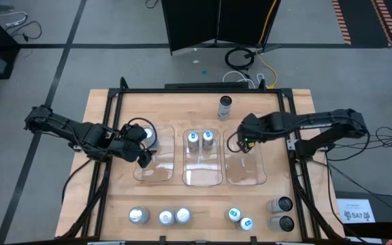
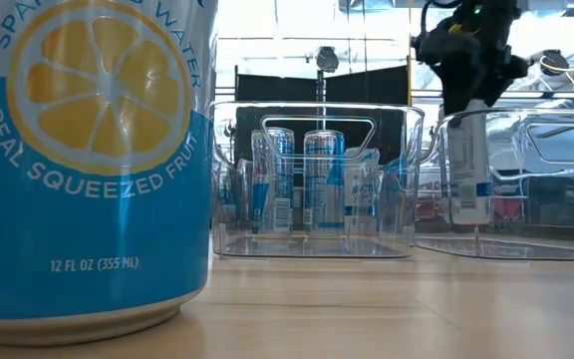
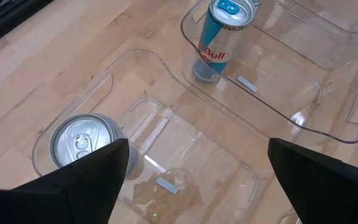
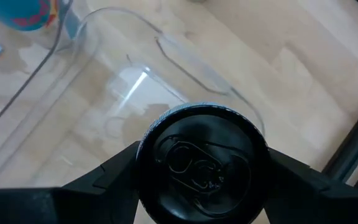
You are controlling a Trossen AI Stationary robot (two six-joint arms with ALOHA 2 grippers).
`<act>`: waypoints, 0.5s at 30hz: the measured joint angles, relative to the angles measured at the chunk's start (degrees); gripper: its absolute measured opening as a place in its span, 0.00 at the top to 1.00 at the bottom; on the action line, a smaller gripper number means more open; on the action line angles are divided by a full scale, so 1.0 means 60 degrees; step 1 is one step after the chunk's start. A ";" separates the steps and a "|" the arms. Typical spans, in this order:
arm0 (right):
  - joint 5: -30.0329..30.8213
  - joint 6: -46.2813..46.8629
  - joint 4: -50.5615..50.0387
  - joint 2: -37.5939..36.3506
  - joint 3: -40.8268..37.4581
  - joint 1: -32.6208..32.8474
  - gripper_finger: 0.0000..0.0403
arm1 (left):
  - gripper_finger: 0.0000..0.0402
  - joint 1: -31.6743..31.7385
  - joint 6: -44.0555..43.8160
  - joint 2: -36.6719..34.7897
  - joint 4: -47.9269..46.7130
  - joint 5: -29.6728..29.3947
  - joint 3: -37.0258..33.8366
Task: Sort soda cans
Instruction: Put the top white-blue soda can into the right transparent bin
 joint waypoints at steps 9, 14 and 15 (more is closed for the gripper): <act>-0.0729 -0.0446 0.1420 -0.0899 -0.1446 -0.0659 0.39 | 0.02 -0.0003 0.0004 0.0000 -0.0015 0.0131 0.0000; -0.0800 -0.0456 0.1764 -0.1141 -0.1653 -0.0701 0.39 | 0.02 0.0000 0.0004 0.0000 -0.0007 0.0136 0.0000; -0.0813 -0.0478 0.1841 -0.1141 -0.1660 -0.0701 0.39 | 0.02 -0.0003 0.0000 0.0000 -0.0006 0.0138 0.0000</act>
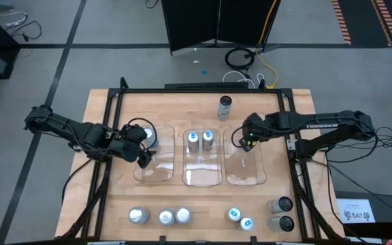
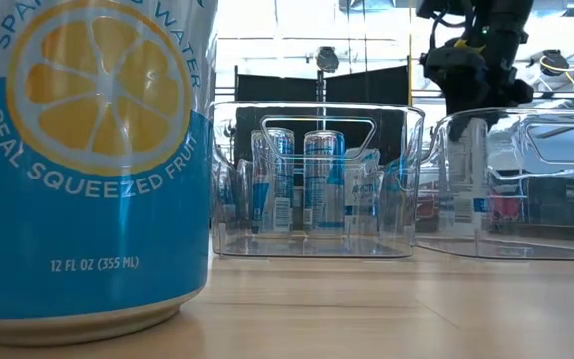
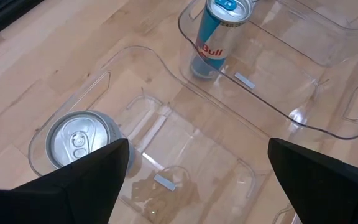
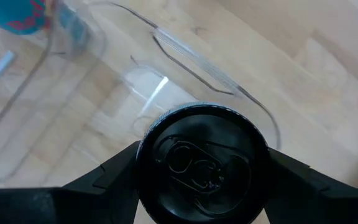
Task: Sort soda cans
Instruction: Put the top white-blue soda can into the right transparent bin
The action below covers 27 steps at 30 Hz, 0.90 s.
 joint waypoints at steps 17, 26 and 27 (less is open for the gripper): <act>-0.0028 0.0042 0.0027 0.0040 0.0003 0.0004 0.21 | 0.02 0.0000 0.0004 -0.0001 0.0195 0.0007 0.0000; -0.0046 0.0054 0.0019 0.0040 -0.0001 0.0004 0.14 | 0.02 0.0002 0.0007 -0.0003 0.0199 0.0007 0.0000; -0.0055 0.0051 0.0018 0.0038 -0.0001 0.0004 0.13 | 0.02 0.0000 0.0007 -0.0003 0.0199 0.0007 0.0000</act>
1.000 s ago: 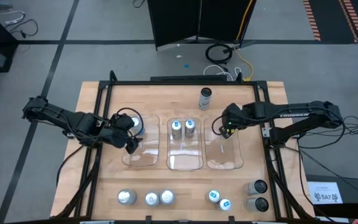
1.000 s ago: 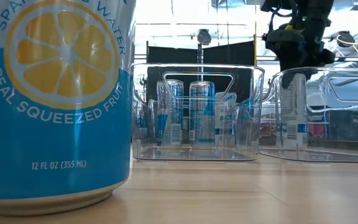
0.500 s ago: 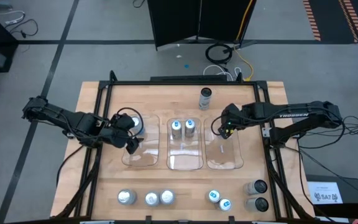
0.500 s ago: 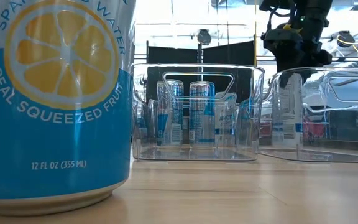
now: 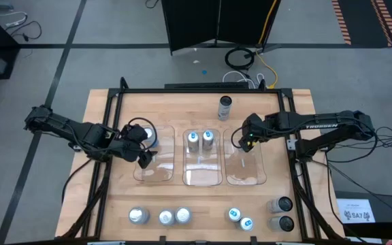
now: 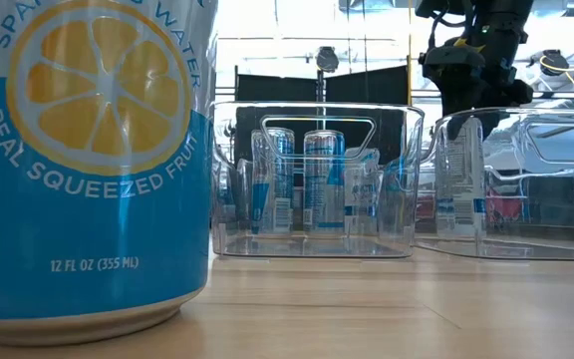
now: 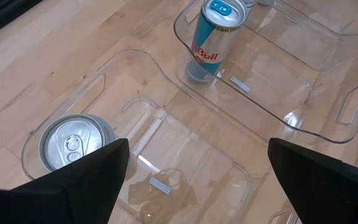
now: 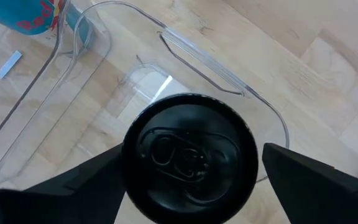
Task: Sort soda cans
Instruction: Put the top white-blue soda can into the right transparent bin
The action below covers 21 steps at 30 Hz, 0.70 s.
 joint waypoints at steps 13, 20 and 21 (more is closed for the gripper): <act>0.0161 -0.0231 -0.1073 -0.0088 0.1901 0.0000 0.11 | 0.02 -0.0001 0.0000 0.0000 0.0007 -0.0001 0.0000; 0.1669 -0.1034 0.0318 -0.0085 0.2521 -0.0118 0.11 | 0.02 0.0001 0.0001 0.0001 0.0029 -0.0002 0.0000; 0.1832 -0.1221 0.0621 -0.0085 0.2521 -0.0169 0.11 | 0.02 -0.0001 0.0002 0.0001 0.0029 -0.0001 0.0000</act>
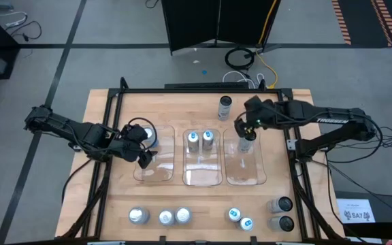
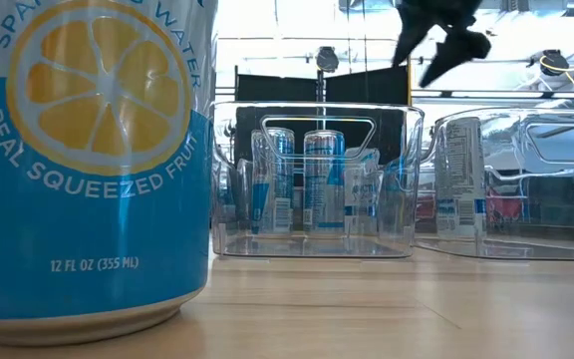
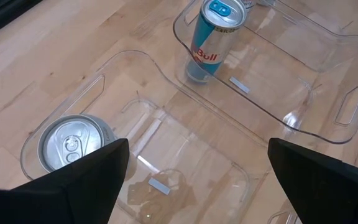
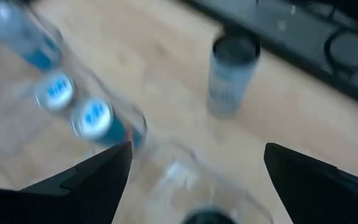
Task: Sort soda cans
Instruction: Put the top white-blue soda can into the right transparent bin
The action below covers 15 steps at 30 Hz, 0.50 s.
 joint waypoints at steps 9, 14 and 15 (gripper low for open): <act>-0.0584 -0.0394 0.1030 0.0741 0.0000 -0.1470 0.11 | 0.02 0.0000 0.0009 0.0001 0.0004 0.0001 0.0000; -0.1711 -0.0801 0.1269 0.1338 0.0000 -0.2628 0.11 | 0.02 0.0002 0.0009 0.0000 0.0004 -0.0003 0.0000; -0.1835 -0.0905 0.1412 0.1439 0.0000 -0.2804 0.11 | 0.02 0.0001 0.0009 -0.0002 0.0004 -0.0003 0.0000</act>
